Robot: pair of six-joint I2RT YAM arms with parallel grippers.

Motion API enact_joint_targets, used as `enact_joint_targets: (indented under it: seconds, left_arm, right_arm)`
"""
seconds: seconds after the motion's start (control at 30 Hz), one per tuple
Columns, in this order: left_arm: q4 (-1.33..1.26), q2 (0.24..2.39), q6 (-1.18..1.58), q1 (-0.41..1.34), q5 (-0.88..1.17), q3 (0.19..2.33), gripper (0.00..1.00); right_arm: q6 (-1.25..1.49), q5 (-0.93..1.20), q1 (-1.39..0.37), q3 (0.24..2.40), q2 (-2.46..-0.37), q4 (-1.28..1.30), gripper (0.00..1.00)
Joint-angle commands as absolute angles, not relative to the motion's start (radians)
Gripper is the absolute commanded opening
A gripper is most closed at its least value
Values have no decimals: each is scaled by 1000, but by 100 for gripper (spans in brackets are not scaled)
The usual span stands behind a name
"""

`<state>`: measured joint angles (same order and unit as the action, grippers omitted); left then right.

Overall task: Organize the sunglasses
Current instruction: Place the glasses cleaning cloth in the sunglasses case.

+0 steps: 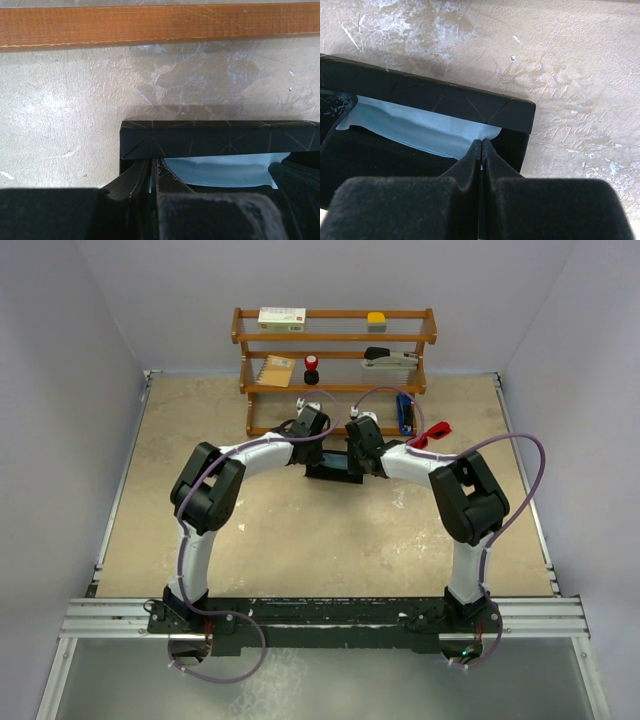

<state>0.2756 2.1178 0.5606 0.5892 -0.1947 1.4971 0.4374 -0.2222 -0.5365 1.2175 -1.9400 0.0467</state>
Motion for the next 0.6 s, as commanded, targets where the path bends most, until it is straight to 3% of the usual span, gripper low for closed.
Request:
enact_joint_targets:
  seconds: [0.0, 0.57]
  left_arm:
    - [274, 2132, 538, 578, -218, 1539, 0]
    - [318, 2048, 511, 577, -276, 1519, 0]
  right_arm:
    - [436, -242, -541, 1252, -1961, 69, 0]
    - [422, -274, -541, 1241, -1939, 48, 0]
